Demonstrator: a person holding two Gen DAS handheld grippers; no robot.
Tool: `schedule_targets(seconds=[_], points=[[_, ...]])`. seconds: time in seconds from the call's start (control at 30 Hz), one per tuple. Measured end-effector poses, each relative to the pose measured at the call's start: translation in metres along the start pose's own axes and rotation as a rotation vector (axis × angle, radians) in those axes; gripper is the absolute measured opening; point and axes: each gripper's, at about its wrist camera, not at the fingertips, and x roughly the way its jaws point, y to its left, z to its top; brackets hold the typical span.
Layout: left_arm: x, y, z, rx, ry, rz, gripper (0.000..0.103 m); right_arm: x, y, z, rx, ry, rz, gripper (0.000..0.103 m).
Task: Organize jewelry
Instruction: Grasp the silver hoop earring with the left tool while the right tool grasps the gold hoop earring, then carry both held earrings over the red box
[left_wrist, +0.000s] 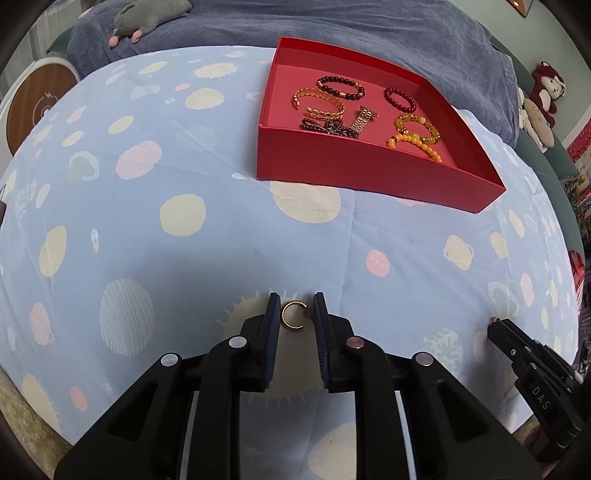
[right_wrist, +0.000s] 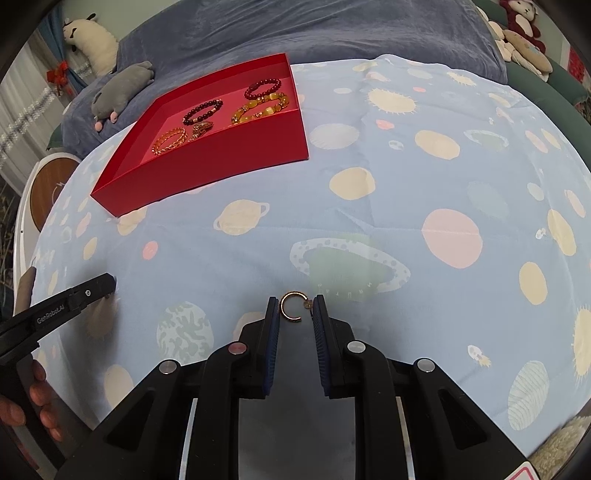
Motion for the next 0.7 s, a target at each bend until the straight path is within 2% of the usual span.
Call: schedule_targets(seconds=[0.37, 0.7], points=[[-0.024, 0.011, -0.012, -0.034, 0.0, -0.029, 0.018, -0.024, 0.007, -0.008, -0.001, -0.028, 0.037, 0.017], [-0.052, -0.002, -0.021, 0.025, -0.029, -0.015, 0.018, -0.044, 0.027, -0.022, -0.041, -0.04, 0.073, 0.017]])
